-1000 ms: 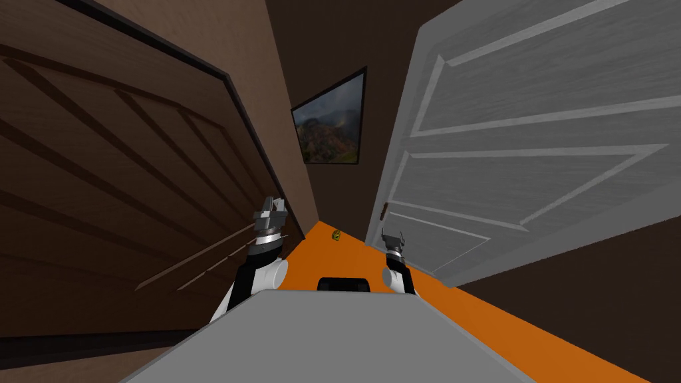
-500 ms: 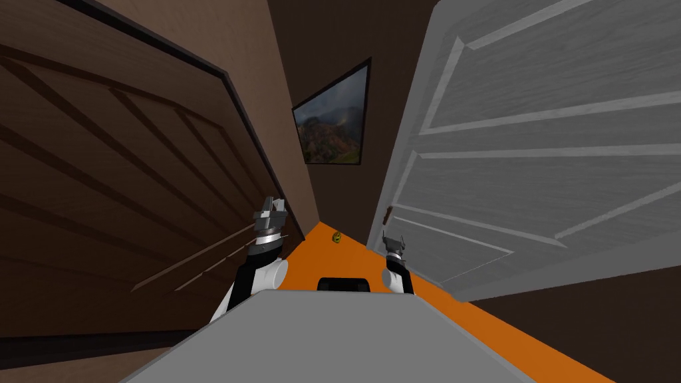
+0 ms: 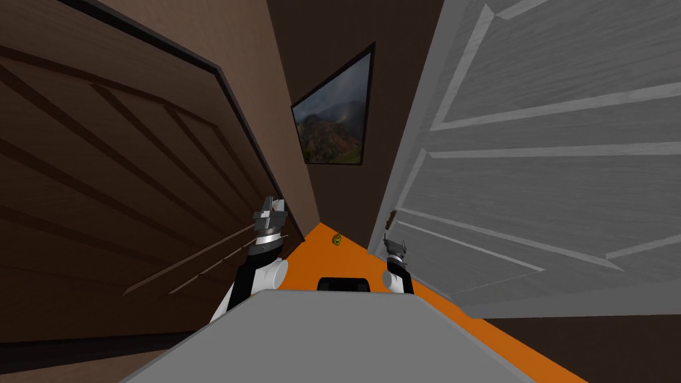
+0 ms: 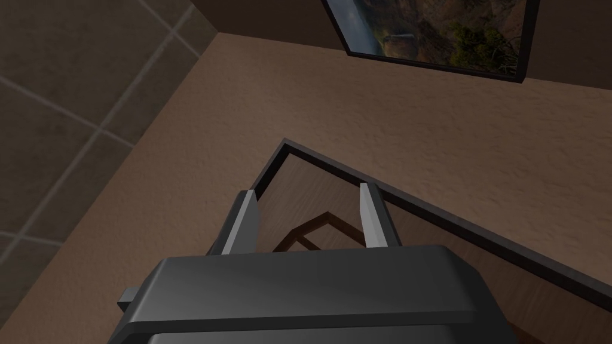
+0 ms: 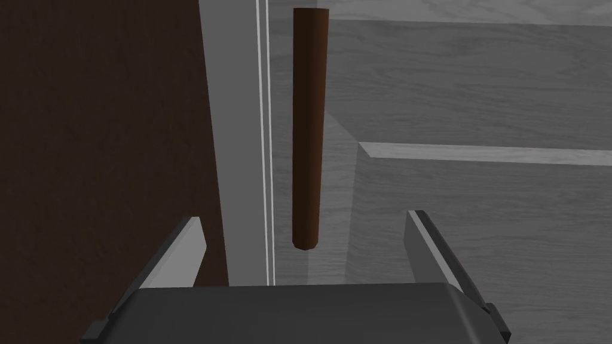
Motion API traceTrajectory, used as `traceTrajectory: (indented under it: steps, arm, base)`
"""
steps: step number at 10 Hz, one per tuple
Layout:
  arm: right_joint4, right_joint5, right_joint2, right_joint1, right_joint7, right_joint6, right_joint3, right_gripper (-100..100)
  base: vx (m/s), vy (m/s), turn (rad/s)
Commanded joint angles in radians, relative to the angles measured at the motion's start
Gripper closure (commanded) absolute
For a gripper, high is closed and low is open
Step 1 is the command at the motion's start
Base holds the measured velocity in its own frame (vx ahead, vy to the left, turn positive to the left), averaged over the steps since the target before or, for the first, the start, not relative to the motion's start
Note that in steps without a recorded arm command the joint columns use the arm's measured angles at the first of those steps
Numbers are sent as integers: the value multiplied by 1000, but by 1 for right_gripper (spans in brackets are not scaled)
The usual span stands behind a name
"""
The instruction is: Pull the door open
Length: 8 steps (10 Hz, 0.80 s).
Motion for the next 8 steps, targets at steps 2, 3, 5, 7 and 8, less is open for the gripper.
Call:
traceTrajectory:
  steps: [2, 3, 5, 7, 8]
  arm:
    - [47, -24, -2, -14, -36, -16, 5, -100]
    - [66, -36, -2, -19, -51, -21, 7, -100]
    - [92, -53, -3, -27, -72, -29, 10, -100]
    - [102, -48, -26, -21, -99, -33, 10, -100]
    - [107, -48, -36, -18, -111, -34, 10, -100]
  base:
    - [56, -27, 48]
    - [82, -33, 64]
    - [79, -38, 46]
    - [77, -10, 17]
    - [200, 4, 23]
